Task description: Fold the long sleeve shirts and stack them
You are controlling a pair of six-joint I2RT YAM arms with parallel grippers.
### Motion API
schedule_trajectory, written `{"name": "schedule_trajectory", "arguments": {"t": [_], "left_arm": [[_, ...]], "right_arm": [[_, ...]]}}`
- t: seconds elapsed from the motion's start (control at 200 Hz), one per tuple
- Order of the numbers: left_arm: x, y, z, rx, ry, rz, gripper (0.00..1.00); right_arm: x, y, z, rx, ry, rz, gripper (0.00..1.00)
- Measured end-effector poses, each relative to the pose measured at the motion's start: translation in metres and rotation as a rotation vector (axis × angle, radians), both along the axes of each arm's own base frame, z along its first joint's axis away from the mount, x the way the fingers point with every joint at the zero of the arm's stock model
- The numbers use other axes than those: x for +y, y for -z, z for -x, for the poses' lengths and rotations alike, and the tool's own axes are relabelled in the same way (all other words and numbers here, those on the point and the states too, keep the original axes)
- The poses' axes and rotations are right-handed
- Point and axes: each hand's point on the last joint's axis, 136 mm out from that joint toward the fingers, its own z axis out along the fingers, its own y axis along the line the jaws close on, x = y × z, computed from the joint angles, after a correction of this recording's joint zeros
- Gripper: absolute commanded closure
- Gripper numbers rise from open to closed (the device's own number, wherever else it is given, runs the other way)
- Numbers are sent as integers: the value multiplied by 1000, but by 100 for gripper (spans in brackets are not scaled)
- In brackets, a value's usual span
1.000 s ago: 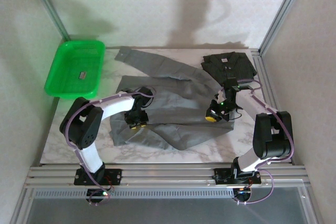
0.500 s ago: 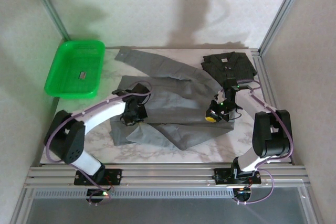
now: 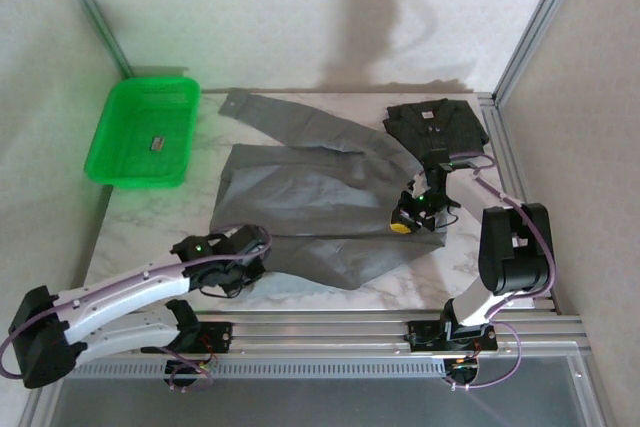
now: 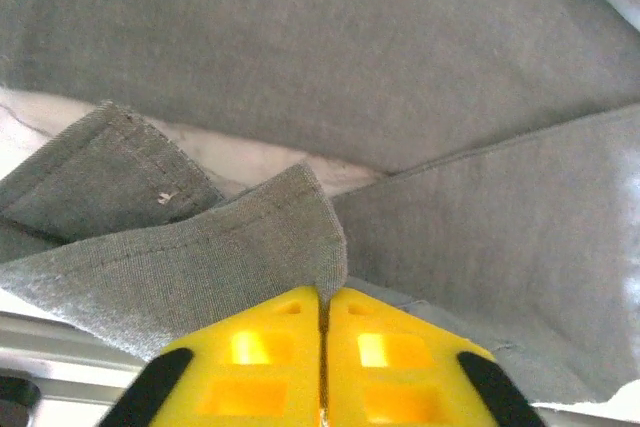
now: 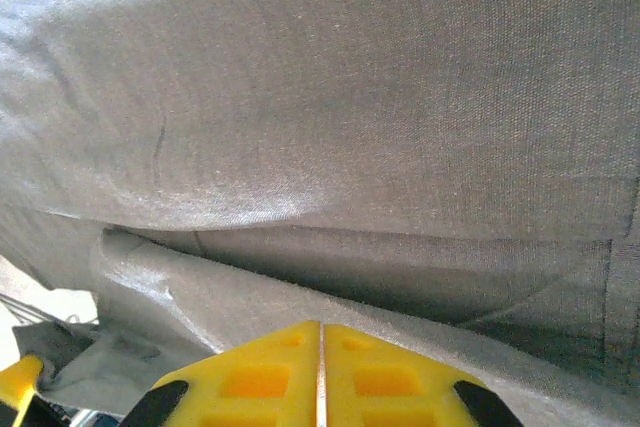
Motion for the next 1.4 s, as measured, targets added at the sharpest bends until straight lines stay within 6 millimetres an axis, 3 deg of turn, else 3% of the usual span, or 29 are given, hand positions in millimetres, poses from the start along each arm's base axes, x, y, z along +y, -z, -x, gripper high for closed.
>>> {"name": "schedule_trajectory", "arguments": {"t": [0.025,0.07,0.28,0.365,0.455,0.546,0.656,0.791,0.926,1.006,1.281,1.401], "left_arm": [[-2,0,2,-4,0,3,73],[-5,0,7,-9,-6,9,54],[-13,-1,29,-15,-9,1,32],[-16,-9,33,-30,7,16,28],[-19,-25,31,-59,8,40,16],[-22,-43,25,-92,-14,65,17],[-15,-52,6,-120,-99,90,24],[6,-33,-18,-92,-231,42,24],[6,-4,-33,-13,-218,-78,21],[3,2,-41,13,-195,-104,20],[5,-28,-79,-53,-187,-74,17],[-11,-30,-76,-31,-111,-55,20]], "right_arm": [[0,1,0,5,1,1,90],[0,3,0,12,1,2,90],[1,5,-5,18,1,3,90],[1,4,-8,15,1,3,90],[1,5,-9,17,2,3,90],[2,7,-10,25,3,5,90],[10,14,-21,50,5,7,98],[28,47,-38,125,39,18,100],[28,47,-52,180,137,21,100],[23,48,-63,206,229,18,100],[7,46,-109,232,532,66,98],[3,45,-127,222,609,48,94]]}}
